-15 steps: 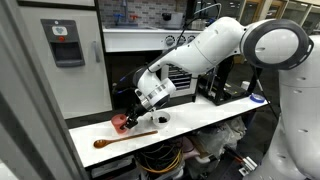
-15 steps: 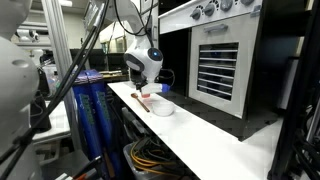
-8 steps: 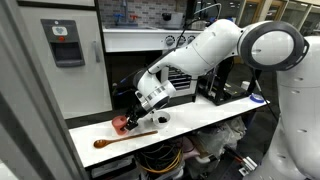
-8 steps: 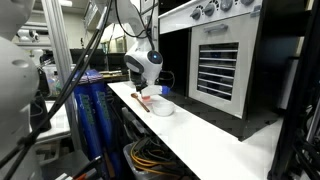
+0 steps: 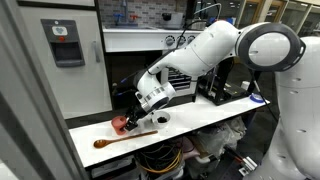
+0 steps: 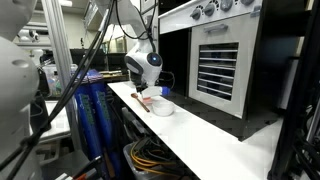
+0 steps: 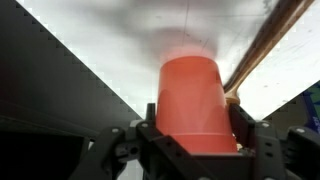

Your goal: Pour the contents of the cup into the bowl

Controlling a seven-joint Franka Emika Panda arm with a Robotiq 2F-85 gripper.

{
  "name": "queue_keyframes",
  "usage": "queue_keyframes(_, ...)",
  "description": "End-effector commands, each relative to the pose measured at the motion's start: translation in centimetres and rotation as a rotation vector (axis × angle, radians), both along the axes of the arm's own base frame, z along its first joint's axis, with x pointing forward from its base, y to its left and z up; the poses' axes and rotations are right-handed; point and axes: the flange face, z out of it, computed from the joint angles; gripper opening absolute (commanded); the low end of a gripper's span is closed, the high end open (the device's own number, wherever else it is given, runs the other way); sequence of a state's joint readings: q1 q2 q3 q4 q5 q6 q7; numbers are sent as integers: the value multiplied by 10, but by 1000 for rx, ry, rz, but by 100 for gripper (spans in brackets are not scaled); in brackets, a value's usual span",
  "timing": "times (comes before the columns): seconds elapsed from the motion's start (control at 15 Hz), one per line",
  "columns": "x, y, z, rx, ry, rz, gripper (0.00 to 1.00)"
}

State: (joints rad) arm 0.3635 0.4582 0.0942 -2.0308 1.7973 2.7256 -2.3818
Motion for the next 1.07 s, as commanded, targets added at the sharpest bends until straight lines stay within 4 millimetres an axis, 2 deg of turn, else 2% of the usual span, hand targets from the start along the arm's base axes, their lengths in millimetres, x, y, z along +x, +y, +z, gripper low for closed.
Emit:
queue_keyframes(0.0, 5, 1, -2, 4, -33, -2, 47)
queue_keyframes(0.07, 4, 1, -2, 5, -35, -2, 47)
queue_keyframes(0.13, 4, 1, -2, 6, -38, -2, 79)
queue_keyframes(0.2, 3, 1, -3, 6, -38, 0, 95)
queue_keyframes(0.27, 3, 1, -3, 6, -40, 1, 99)
queue_keyframes(0.67, 1, 2, 1, 1, -47, 9, 100)
queue_keyframes(0.8, -2, 0, 7, -18, -40, 3, 100)
queue_keyframes(1.0, -8, -4, 27, -38, -31, -7, 100)
